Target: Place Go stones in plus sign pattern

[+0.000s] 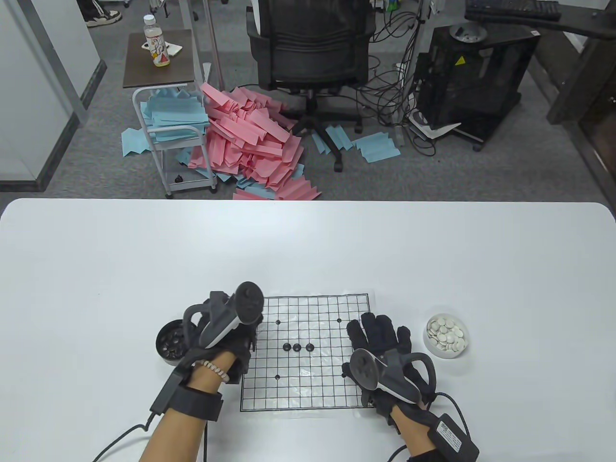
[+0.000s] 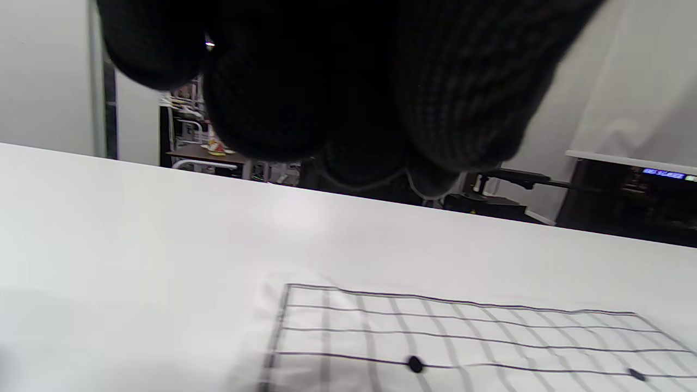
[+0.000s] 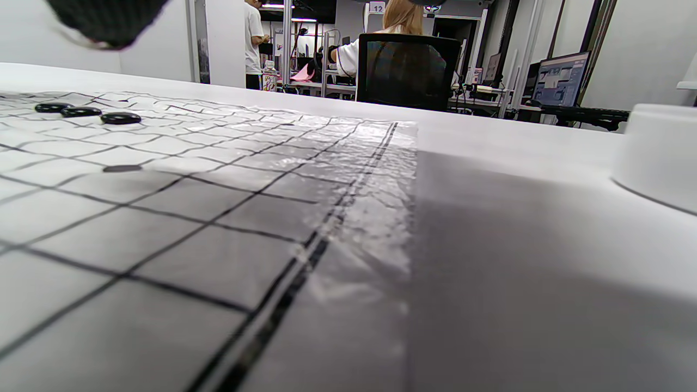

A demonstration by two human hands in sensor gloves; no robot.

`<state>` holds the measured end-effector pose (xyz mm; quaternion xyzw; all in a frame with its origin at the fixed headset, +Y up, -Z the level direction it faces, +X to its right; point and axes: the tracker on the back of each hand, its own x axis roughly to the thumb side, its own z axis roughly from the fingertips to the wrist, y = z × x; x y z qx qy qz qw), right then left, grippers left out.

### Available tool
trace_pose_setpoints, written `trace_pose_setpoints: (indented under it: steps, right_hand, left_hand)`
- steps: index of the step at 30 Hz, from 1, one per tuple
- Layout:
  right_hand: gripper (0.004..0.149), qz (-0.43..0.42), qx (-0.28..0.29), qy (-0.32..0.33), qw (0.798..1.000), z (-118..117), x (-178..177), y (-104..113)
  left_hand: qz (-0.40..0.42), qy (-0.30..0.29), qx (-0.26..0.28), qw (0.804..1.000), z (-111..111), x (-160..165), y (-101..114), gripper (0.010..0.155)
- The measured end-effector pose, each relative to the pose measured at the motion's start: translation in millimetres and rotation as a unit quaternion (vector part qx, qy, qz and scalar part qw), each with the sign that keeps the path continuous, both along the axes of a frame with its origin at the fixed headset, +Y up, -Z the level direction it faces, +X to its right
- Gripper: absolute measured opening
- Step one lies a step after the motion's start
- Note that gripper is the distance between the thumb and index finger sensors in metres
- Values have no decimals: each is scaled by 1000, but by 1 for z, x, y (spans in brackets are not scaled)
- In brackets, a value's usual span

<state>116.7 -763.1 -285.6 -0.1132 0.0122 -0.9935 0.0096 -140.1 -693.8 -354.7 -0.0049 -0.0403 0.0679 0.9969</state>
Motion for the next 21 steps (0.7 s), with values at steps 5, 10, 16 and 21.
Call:
trace_pose_setpoints:
  steps: [5, 10, 16, 21]
  right_hand:
    - [84, -4, 2, 1, 1000, 0, 1, 1]
    - [84, -4, 2, 0, 1000, 0, 2, 0]
    - [84, -4, 1, -3, 1000, 0, 4, 0]
    - [84, -7, 3, -3, 1000, 0, 4, 1]
  left_hand:
    - [25, -35, -39, 998, -5, 47, -16, 40]
    - [7, -47, -74, 996, -8, 79, -42, 40]
    - [-50, -53, -87, 994, -8, 101, -65, 38]
    - [-52, -49, -101, 992, -11, 105, -76, 37]
